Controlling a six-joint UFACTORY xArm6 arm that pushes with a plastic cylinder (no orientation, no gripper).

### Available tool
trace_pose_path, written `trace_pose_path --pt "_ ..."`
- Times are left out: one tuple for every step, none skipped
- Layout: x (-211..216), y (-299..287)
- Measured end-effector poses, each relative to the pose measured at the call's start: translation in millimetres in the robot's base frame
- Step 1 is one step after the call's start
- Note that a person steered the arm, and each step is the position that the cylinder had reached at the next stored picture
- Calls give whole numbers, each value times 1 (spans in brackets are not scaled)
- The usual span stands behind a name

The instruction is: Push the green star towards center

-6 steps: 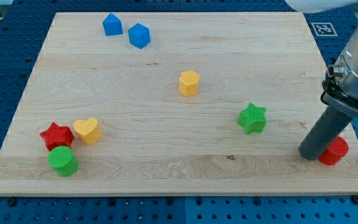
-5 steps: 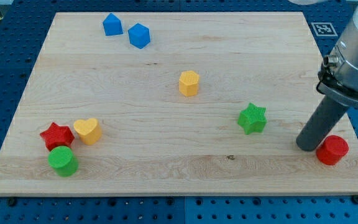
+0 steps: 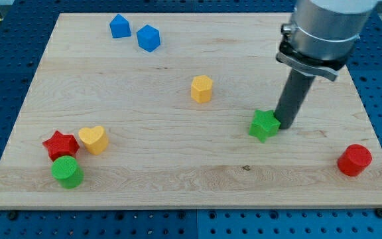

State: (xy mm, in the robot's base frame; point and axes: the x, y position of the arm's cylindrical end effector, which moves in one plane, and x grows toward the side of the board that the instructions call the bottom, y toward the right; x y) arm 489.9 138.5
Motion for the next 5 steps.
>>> trace_pose_path --pt "7 6" --pt "27 13" --pt "40 -10" --pt "39 -41" --pt "27 -57"
